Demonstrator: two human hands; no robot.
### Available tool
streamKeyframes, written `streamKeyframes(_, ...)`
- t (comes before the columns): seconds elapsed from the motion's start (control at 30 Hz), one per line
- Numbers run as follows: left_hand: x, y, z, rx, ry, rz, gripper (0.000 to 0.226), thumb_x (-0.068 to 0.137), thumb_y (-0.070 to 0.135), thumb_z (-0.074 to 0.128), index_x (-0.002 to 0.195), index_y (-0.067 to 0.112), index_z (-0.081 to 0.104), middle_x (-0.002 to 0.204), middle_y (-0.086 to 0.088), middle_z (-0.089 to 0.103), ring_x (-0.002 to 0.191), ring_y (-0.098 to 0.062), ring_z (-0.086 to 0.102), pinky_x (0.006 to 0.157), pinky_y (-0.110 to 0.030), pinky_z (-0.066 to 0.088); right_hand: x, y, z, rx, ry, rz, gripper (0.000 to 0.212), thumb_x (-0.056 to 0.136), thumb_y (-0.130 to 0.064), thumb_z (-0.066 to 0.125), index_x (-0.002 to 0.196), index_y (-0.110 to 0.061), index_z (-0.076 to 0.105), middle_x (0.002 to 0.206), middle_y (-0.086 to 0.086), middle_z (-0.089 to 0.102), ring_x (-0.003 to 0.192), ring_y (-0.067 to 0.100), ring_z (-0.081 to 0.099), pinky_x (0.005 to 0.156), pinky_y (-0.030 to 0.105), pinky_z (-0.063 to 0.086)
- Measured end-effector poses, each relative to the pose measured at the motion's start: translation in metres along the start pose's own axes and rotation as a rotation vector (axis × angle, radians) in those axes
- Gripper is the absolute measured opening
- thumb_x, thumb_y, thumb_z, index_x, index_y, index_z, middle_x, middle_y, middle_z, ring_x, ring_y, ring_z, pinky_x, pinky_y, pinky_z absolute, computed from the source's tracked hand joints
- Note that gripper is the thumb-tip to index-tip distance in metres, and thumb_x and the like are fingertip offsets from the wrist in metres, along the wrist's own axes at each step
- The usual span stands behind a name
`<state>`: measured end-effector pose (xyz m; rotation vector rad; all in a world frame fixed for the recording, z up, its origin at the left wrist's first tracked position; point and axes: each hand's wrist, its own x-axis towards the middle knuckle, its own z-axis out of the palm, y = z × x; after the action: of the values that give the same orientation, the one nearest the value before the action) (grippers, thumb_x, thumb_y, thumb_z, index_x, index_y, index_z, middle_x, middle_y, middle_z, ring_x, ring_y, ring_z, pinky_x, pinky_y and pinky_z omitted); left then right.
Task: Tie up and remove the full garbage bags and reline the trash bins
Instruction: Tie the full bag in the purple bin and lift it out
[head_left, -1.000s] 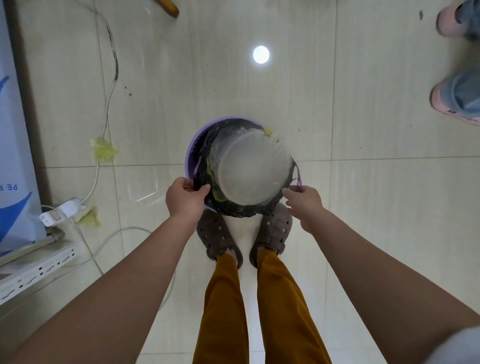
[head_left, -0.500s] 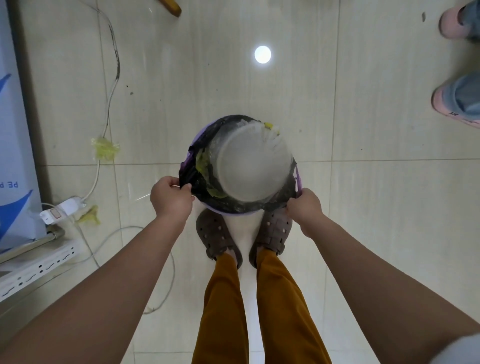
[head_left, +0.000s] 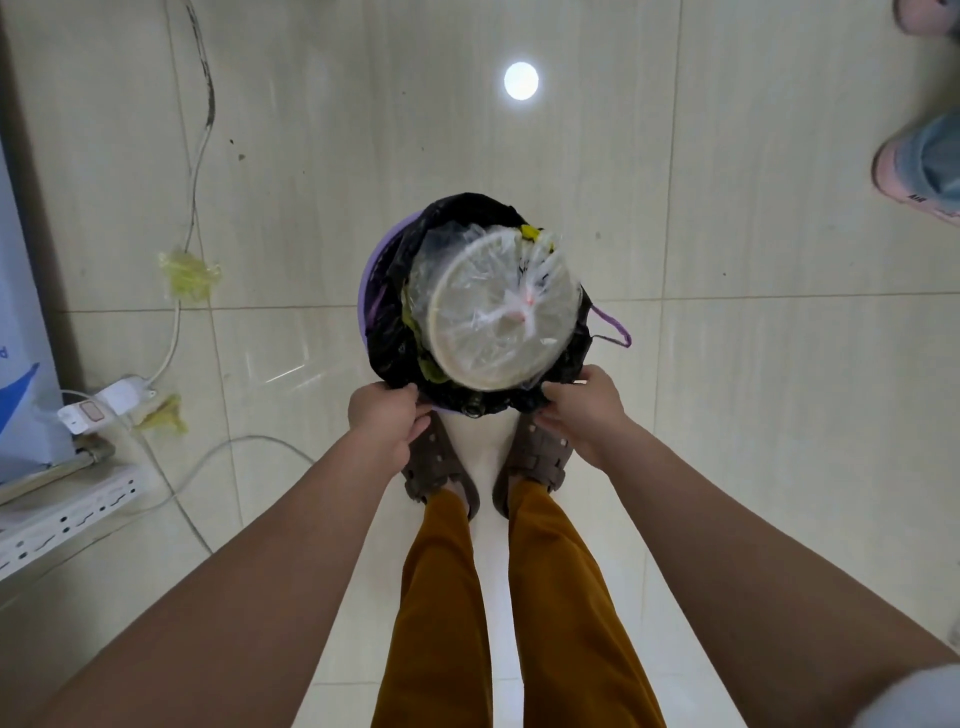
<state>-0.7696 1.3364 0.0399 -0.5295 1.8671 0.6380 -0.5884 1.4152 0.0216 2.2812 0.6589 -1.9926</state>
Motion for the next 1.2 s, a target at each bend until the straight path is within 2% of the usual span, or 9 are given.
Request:
streamKeyframes(0.1,-0.009,0.001,-0.001,-0.02,-0.022,0.015,0.012,0.099,0.001,0.046,0.105,0.006,0.055,0.095,-0.015,0.065,0.075,-0.02,0.069,0.064,-0.027,0.056,0.0,0.0,-0.006,-0.096,0.078,-0.034,0.02,0.081,0.009,0.058,0.089,-0.008,0.051,0.092,0.018,0.061,0.088,0.04,0.069,0.079,0.052,0.059)
streamKeyframes(0.37,-0.025,0.028,-0.022,0.247,-0.039,0.115,0.018,0.092,-0.007,0.047,0.093,0.007,0.057,0.071,-0.013,0.059,0.057,-0.019,0.064,0.049,-0.025,0.056,-0.006,-0.019,-0.015,-0.141,0.184,-0.034,0.021,0.079,0.008,0.054,0.067,-0.008,0.05,0.061,0.009,0.056,0.06,0.024,0.06,0.082,0.049,0.057)
streamKeyframes(0.47,-0.027,0.037,-0.025,0.286,0.006,0.235,0.012,0.088,-0.004,0.054,0.086,0.008,0.056,0.073,-0.011,0.059,0.056,-0.017,0.063,0.057,-0.025,0.057,-0.006,-0.022,-0.02,-0.102,0.173,-0.044,0.01,0.083,-0.002,0.056,0.089,-0.01,0.055,0.077,0.008,0.061,0.069,0.024,0.061,0.084,0.05,0.057)
streamKeyframes(0.57,-0.029,0.045,-0.025,0.341,0.084,0.393,0.017,0.082,0.008,0.066,0.088,0.019,0.054,0.086,-0.003,0.06,0.076,-0.017,0.061,0.066,-0.026,0.052,0.0,-0.025,-0.028,-0.025,0.224,-0.012,0.047,0.084,-0.014,0.061,0.128,-0.014,0.044,0.108,0.008,0.057,0.088,0.022,0.063,0.088,0.045,0.056)
streamKeyframes(0.7,-0.029,0.057,-0.02,0.36,0.107,0.473,0.026,0.081,0.028,0.07,0.1,0.018,0.055,0.086,0.004,0.059,0.073,-0.008,0.059,0.058,-0.021,0.041,0.01,-0.032,-0.035,0.104,0.258,0.045,0.073,0.089,-0.017,0.059,0.15,-0.021,0.02,0.116,0.005,0.05,0.079,0.014,0.055,0.095,0.043,0.052)
streamKeyframes(0.77,-0.026,0.061,-0.017,0.468,0.132,0.506,0.021,0.083,0.028,0.07,0.076,0.011,0.06,0.068,0.003,0.056,0.055,-0.008,0.052,0.05,-0.019,0.037,0.013,-0.038,-0.037,0.186,0.183,0.061,0.072,0.091,-0.02,0.061,0.152,-0.02,0.021,0.133,0.004,0.046,0.096,0.018,0.057,0.098,0.04,0.05)
streamKeyframes(0.87,-0.025,0.063,-0.014,0.55,0.205,0.5,0.041,0.087,0.022,0.067,0.054,0.009,0.048,0.052,-0.003,0.042,0.044,-0.014,0.037,0.044,-0.021,0.031,0.016,-0.046,-0.036,0.123,0.095,-0.005,0.048,0.092,-0.025,0.061,0.138,-0.017,0.047,0.128,0.001,0.052,0.111,0.018,0.054,0.097,0.037,0.05)
streamKeyframes(1.0,-0.036,0.065,-0.01,0.464,0.179,0.516,0.034,0.09,0.022,0.062,0.081,-0.01,0.065,0.074,-0.011,0.057,0.066,-0.019,0.05,0.054,-0.02,0.039,0.015,-0.052,-0.036,-0.029,0.165,-0.092,0.011,0.092,-0.02,0.06,0.1,-0.014,0.065,0.1,0.002,0.062,0.095,0.02,0.057,0.098,0.04,0.05)
streamKeyframes(1.2,-0.066,0.064,-0.015,0.387,0.123,0.488,0.029,0.093,0.022,0.058,0.089,-0.006,0.066,0.077,-0.01,0.063,0.065,-0.013,0.053,0.056,-0.018,0.04,-0.02,-0.061,-0.034,-0.124,0.142,-0.225,0.024,0.097,-0.031,0.053,0.081,-0.014,0.061,0.091,0.003,0.062,0.086,0.019,0.056,0.095,0.043,0.051)
